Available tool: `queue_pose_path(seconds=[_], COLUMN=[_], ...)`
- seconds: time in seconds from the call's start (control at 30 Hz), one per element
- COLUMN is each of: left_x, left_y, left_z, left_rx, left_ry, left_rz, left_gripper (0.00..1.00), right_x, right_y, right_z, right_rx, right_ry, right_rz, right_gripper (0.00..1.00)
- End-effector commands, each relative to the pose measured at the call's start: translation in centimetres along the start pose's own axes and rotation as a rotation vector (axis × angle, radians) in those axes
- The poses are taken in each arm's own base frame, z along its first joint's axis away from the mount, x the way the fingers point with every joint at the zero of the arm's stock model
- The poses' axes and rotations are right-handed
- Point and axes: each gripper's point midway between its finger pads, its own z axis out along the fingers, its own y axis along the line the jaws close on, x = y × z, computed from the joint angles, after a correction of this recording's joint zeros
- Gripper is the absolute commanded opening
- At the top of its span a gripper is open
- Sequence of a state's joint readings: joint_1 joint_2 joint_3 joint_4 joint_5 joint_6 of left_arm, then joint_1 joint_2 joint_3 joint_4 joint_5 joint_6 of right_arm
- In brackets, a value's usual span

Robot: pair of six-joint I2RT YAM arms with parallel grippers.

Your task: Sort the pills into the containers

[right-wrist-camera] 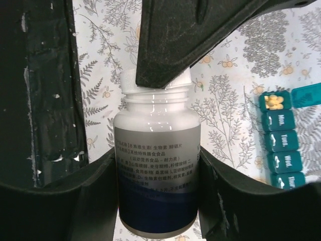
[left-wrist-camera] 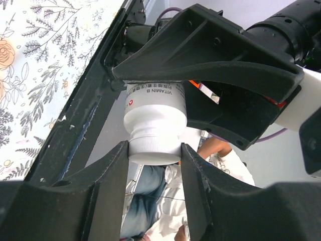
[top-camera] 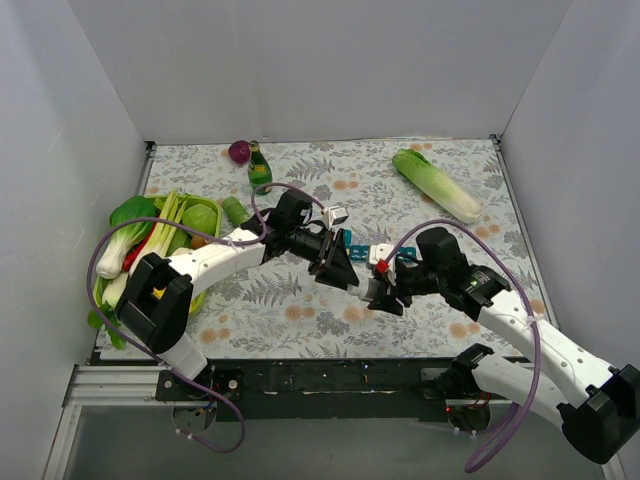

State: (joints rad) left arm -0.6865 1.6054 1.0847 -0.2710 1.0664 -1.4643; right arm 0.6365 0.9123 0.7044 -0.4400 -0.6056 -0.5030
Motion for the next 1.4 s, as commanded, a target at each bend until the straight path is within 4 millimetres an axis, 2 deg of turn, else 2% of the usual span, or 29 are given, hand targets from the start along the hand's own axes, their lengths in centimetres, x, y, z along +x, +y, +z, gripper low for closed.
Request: queue_pose_path(seconds=[0.0, 0.43, 0.7, 0.77, 0.87, 0.9, 0.97, 1.0, 1.03, 1.13, 1.17, 1.23, 1.27, 1.33, 1.37], left_x=[2.4, 2.6, 2.7, 2.8, 3.0, 3.2, 3.3, 3.5, 3.3, 4.0, 4.1, 4.5, 4.2, 4.6, 4.3], left_y=[-1.7, -3.9, -4.1, -4.1, -4.8, -4.3, -4.5, -4.4, -4.4, -4.8, -4.6, -4.0, -4.2, -3.2, -3.5], left_z=[0.5, -0.2, -0.3, 0.1, 0.7, 1.0, 1.3, 1.2, 1.2, 0.7, 0.6, 0.3, 0.2, 0.3, 0.2], left_rx=[0.076, 0.196, 0.18, 0.172, 0.16, 0.141, 0.122, 0.1, 0.089, 0.076, 0.073, 0.049, 0.047, -0.004, -0.015], left_ry=[0.097, 0.019, 0.022, 0.047, 0.085, 0.099, 0.116, 0.124, 0.11, 0.125, 0.123, 0.138, 0.14, 0.172, 0.174], left_rz=[-0.057, -0.22, -0.258, -0.23, -0.116, -0.108, 0.012, 0.017, 0.125, 0.223, 0.312, 0.334, 0.415, 0.391, 0.431], left_gripper=[0.06, 0.06, 0.06, 0.06, 0.06, 0.06, 0.06, 0.06, 0.06, 0.06, 0.07, 0.07, 0.07, 0.07, 0.08], right_x=[-7.0, -9.1, -8.8, -8.8, -8.8, -8.8, -8.7, -8.6, -8.5, -8.5, -8.5, -8.6, -8.7, -8.8, -8.7], right_y=[-4.0, -4.3, -4.1, -3.6, -1.6, -1.2, -0.2, 0.4, 0.7, 1.9, 2.3, 3.2, 3.4, 3.8, 3.9], right_z=[-2.1, -3.8, -3.6, -3.3, -2.7, -2.5, -2.2, -2.1, -2.0, -1.8, -1.8, -1.6, -1.5, -1.3, -1.3], right_rx=[0.203, 0.319, 0.316, 0.282, 0.172, 0.15, 0.09, 0.061, 0.04, -0.028, -0.051, -0.105, -0.12, -0.151, -0.162], right_ry=[-0.164, -0.24, -0.238, -0.248, -0.279, -0.283, -0.294, -0.299, -0.297, -0.307, -0.312, -0.328, -0.331, -0.336, -0.336], right_rz=[-0.262, -0.379, -0.402, -0.401, -0.37, -0.351, -0.323, -0.286, -0.274, -0.206, -0.188, -0.133, -0.121, -0.087, -0.081], right_gripper=[0.03, 0.03, 0.03, 0.03, 0.03, 0.03, 0.03, 0.03, 0.02, 0.03, 0.02, 0.03, 0.03, 0.03, 0.02])
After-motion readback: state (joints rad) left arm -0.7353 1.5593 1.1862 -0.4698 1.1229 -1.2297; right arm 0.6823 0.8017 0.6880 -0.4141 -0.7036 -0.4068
